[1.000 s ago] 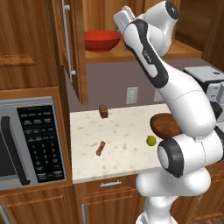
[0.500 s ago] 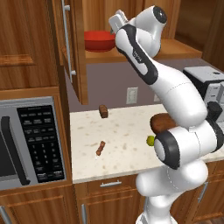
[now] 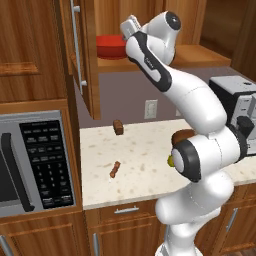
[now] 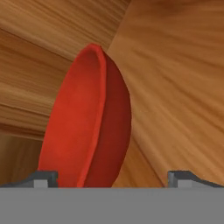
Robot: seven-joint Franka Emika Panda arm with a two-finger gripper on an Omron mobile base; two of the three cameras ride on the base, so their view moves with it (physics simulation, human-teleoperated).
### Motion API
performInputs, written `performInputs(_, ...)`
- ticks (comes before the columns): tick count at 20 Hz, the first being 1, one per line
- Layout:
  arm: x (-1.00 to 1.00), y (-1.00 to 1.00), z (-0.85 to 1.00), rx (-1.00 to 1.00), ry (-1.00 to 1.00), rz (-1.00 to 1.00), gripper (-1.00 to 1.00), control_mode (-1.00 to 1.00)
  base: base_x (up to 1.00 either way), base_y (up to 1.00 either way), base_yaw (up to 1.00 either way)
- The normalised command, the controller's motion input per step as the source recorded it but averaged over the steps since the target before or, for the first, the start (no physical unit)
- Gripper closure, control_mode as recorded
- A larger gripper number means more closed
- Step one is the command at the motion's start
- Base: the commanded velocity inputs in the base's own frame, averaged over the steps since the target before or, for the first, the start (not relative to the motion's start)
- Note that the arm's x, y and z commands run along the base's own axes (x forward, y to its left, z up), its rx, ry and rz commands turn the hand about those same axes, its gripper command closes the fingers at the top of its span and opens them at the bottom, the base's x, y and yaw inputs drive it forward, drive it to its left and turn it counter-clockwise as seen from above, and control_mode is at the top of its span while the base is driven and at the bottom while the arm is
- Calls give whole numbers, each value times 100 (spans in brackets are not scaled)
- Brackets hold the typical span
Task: Pick both bowls and place them on the counter. Then place the pear in one bowl and place the kebab skewer in the other bowl.
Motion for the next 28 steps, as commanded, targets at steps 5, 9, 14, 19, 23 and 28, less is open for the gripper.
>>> performInputs(5, 38, 9, -10, 0, 4, -2, -100, -100, 0, 0, 0)
performInputs(9, 33, 13, -9, 0, 4, -1, -100, -100, 0, 0, 0)
performInputs(14, 20, 16, -13, 0, 6, 0, -100, -100, 0, 0, 0)
performInputs(19, 7, 22, -27, -1, 7, 0, 100, -100, 0, 0, 0)
performInputs(23, 0, 1, -18, 0, 4, 0, 100, -100, 0, 0, 0)
performInputs(28, -19, -3, -18, 0, 0, 0, 100, -100, 0, 0, 0)
